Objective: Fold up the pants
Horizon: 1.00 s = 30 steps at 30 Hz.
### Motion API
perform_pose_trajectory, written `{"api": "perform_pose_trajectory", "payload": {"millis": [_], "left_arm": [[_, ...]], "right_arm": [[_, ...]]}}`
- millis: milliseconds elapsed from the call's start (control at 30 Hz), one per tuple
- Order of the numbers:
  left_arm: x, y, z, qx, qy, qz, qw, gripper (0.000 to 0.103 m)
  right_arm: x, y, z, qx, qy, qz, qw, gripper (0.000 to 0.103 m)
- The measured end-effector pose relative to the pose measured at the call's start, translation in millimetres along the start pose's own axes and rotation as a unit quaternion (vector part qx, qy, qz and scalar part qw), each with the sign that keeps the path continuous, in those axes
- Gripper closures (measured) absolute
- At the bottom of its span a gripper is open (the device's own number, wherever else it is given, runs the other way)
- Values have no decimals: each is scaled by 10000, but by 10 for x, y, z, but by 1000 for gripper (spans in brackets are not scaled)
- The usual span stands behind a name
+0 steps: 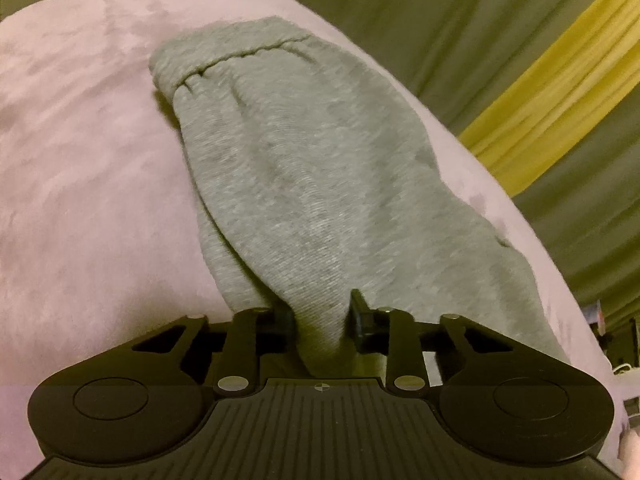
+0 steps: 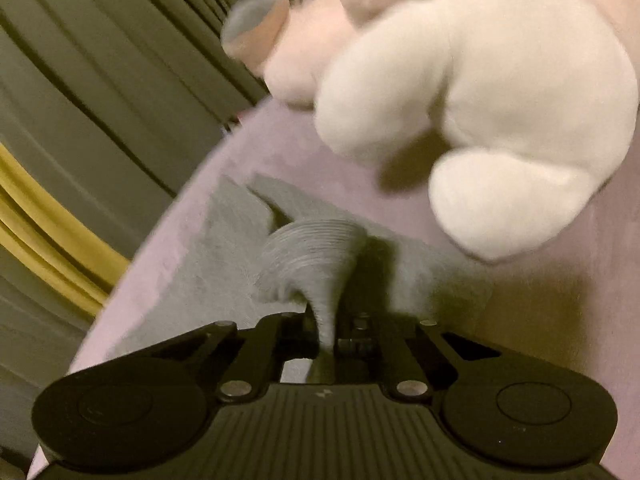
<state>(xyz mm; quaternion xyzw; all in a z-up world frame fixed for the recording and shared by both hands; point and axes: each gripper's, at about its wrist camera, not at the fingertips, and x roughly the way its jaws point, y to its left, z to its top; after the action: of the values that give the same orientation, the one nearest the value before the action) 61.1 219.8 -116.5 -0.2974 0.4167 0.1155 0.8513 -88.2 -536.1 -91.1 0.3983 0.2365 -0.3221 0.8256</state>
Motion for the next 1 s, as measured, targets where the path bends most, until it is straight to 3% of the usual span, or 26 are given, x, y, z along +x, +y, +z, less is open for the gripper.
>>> {"api": "perform_pose_trajectory", "payload": {"millis": [133,267,333,500,567,667,700,733,833,900,933,1000], "left_arm": [[-95,-24,-14,80,-225,-86,9997,81],[-160,-24,-21,35,-354,-82,9993,82],[-184,-13,-15,-26,-400,-115,9991,84],[-303,64,-18,-253,-594,-269,9976,85],[-317,71,-21,-295,-643,-173,9973,85],[-343,43,-26,-242,-735,-14,9970,82],[-365,23,-29,-190,-810,29,9965,81],[-396,-3,-36,-112,-918,85,9957,78],[-545,-95,-82,111,-1387,235,9900,65],[-653,-183,-124,313,-1823,252,9824,45],[-688,-252,-157,461,-1977,223,9789,40],[-696,-423,-214,904,-2060,192,9742,40]], "right_arm": [[-249,-118,-6,370,-475,269,9978,98],[-101,-222,-72,232,-117,-420,9988,98],[-112,-263,-65,394,-81,-481,9980,98],[-254,-264,-19,628,-336,-52,9974,98],[-218,-177,-34,70,-327,-646,9973,98],[-219,-1,-78,-659,-316,-1020,9921,98],[-226,76,-75,-878,-358,-1275,9873,93],[-212,156,-67,-1098,-427,-1596,9801,83],[-312,284,-92,-1736,-726,-2304,9547,75],[-414,365,-85,-1853,-854,-2037,9575,71],[-466,423,-87,-1860,-895,-1857,9607,65],[-465,600,-74,-1831,-888,-1424,9687,64]]}}
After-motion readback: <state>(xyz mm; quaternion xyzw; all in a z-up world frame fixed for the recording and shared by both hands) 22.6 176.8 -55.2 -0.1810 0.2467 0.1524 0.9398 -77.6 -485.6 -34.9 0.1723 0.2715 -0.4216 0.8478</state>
